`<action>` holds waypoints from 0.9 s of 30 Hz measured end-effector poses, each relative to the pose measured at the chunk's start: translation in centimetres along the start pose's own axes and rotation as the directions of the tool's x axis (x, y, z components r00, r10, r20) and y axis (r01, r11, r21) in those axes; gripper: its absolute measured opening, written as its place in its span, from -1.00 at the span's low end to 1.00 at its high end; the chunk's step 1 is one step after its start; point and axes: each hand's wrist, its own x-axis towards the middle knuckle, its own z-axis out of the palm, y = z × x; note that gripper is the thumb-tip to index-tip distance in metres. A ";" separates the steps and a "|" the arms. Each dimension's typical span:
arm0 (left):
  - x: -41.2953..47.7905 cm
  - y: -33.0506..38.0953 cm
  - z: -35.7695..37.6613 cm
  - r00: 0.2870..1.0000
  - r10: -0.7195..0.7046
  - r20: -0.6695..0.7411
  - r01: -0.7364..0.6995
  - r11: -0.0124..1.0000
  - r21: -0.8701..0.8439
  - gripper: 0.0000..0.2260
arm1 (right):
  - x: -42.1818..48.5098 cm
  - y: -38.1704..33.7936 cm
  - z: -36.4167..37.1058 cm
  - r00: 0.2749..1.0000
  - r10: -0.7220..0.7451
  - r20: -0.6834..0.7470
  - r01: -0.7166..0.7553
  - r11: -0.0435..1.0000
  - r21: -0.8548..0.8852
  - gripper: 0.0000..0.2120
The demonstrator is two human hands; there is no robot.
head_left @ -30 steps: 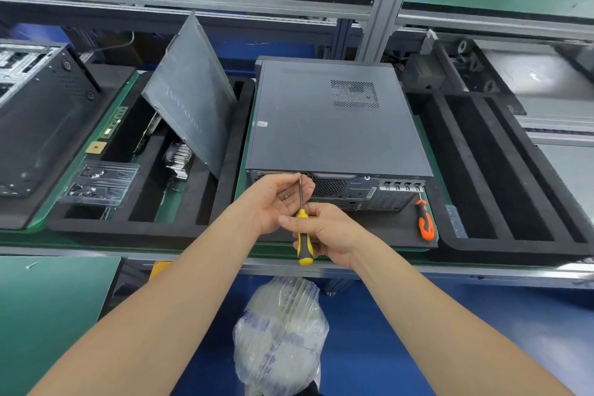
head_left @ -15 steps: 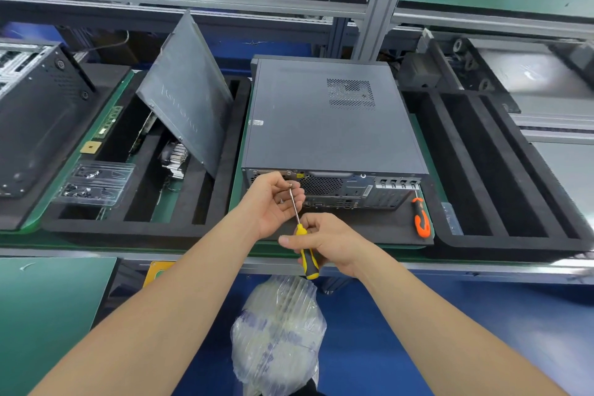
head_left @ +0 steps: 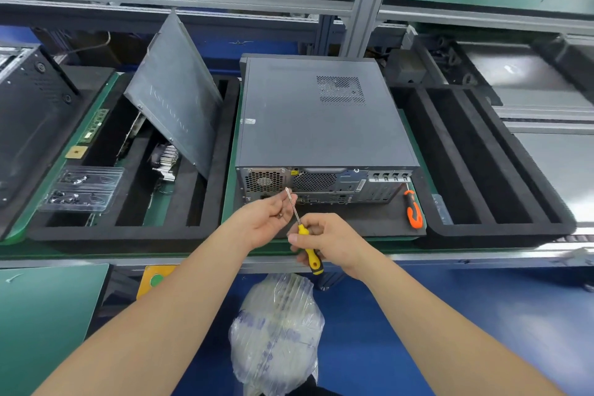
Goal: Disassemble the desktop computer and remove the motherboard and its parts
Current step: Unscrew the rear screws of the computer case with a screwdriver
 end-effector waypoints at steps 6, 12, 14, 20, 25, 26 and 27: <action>0.4 -1.8 1.3 0.988 -0.156 0.010 0.156 0.988 0.011 -0.64 | -0.8 1.5 -1.0 0.992 -0.047 -0.120 0.051 0.998 0.025 -0.90; 1.0 -5.8 5.3 0.975 -0.223 -0.016 0.223 0.961 0.167 -0.56 | -2.1 3.4 -5.3 0.927 -0.029 -0.374 0.071 0.992 0.100 -0.74; 1.5 -7.4 7.5 0.973 -0.229 -0.003 0.222 0.944 0.245 -0.59 | -2.1 3.8 -7.5 0.889 -0.002 -0.458 0.095 0.979 0.180 -0.74; 4.9 -12.6 16.0 0.986 -0.149 0.069 0.115 0.924 0.364 -0.57 | -1.1 4.7 -17.5 0.770 0.057 -0.636 0.087 0.978 0.192 -0.68; 9.4 -16.6 23.7 0.995 -0.060 0.083 0.020 0.912 0.410 -0.73 | -0.2 5.9 -27.3 0.723 0.096 -0.684 -0.050 0.995 0.086 -0.70; 10.7 -17.2 25.2 0.996 -0.027 0.081 -0.010 0.909 0.417 -0.78 | 0.0 6.1 -29.1 0.715 0.104 -0.692 -0.092 0.994 0.054 -0.72; 12.0 -17.7 26.5 0.997 0.011 0.073 -0.041 0.904 0.427 -0.80 | 0.1 6.5 -30.9 0.708 0.113 -0.697 -0.135 0.991 0.023 -0.75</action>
